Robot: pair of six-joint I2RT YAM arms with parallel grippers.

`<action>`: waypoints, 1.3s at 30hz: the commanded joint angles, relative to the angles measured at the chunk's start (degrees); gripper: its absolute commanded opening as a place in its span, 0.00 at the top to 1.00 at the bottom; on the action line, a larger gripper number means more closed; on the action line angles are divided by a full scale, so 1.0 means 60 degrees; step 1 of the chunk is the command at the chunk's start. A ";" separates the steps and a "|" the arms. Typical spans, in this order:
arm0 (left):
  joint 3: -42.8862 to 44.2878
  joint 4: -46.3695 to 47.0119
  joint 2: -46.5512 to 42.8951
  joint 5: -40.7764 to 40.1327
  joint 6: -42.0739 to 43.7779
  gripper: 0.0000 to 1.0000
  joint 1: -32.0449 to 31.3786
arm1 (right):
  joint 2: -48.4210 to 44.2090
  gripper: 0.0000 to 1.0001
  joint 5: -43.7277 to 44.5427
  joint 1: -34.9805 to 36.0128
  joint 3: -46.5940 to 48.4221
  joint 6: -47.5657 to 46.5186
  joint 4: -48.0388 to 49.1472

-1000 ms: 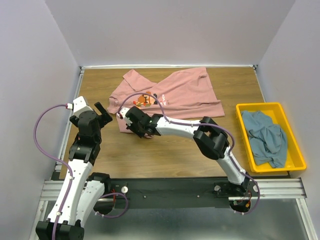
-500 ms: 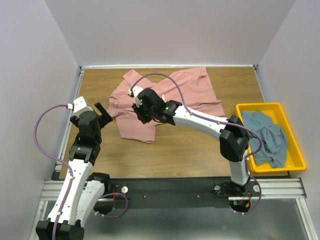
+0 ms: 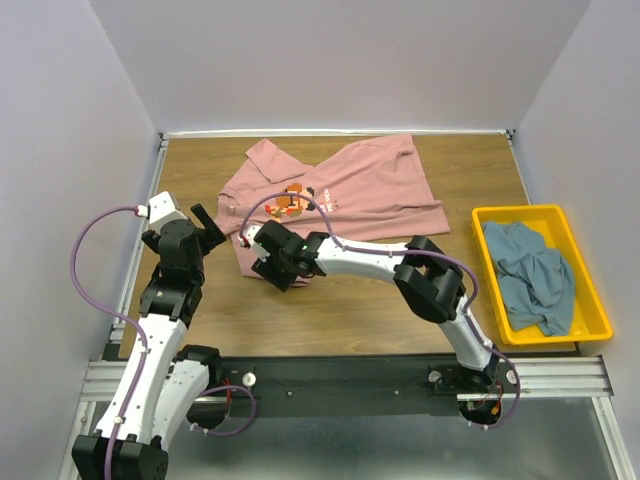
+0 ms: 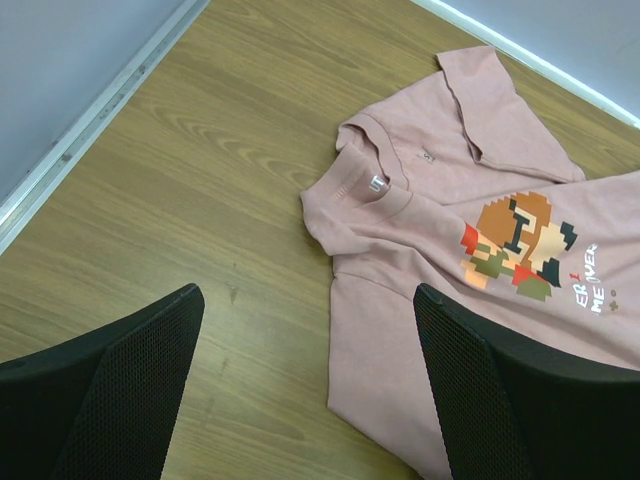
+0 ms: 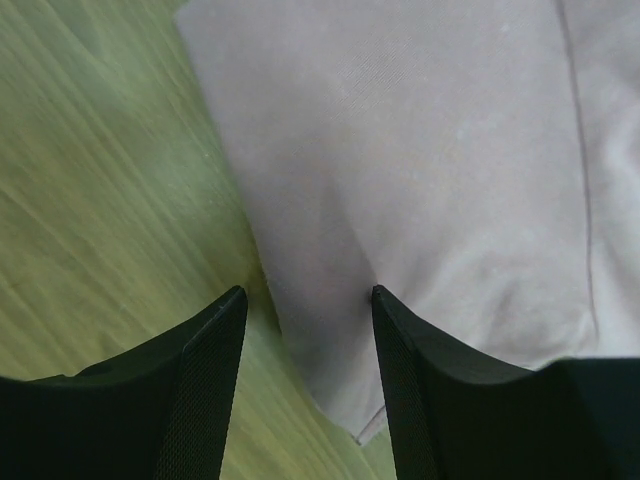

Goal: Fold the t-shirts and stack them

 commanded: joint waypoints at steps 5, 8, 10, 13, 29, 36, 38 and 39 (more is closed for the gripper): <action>-0.0123 0.0181 0.0169 -0.0030 -0.0085 0.07 -0.0045 | 0.0887 0.42 0.0633 0.0148 0.0671 -0.0498 -0.0177; -0.0123 0.0195 0.0257 -0.0015 -0.0100 0.07 -0.0031 | 0.1092 0.50 0.0956 0.0148 0.0803 -0.0586 -0.0104; -0.0123 0.0210 0.0286 -0.0015 -0.0085 0.07 -0.0045 | 0.1137 0.76 0.1117 0.0148 0.0920 -0.0673 -0.0104; -0.0123 0.0195 0.0257 -0.0030 -0.0114 0.07 -0.0031 | 0.0686 0.99 0.1133 0.0148 0.1067 -0.0834 -0.0148; -0.0182 0.0342 0.0301 0.0131 -0.0011 0.08 -0.0016 | -0.2188 0.58 -0.1608 -0.1537 0.0570 0.1494 -0.1056; -0.0240 0.0518 0.0564 0.0643 0.0222 0.08 -0.0031 | -0.2291 0.57 -0.0803 -0.1697 -0.0133 0.1684 -0.1056; -0.0226 0.0590 0.0768 0.1009 0.0325 0.08 -0.0031 | -0.2378 0.57 -0.0641 -0.1859 -0.0352 0.1889 -0.1056; -0.0255 0.0634 0.0857 0.1184 0.0456 0.08 -0.0031 | -0.2422 0.57 -0.0727 -0.1874 -0.0412 0.1890 -0.1071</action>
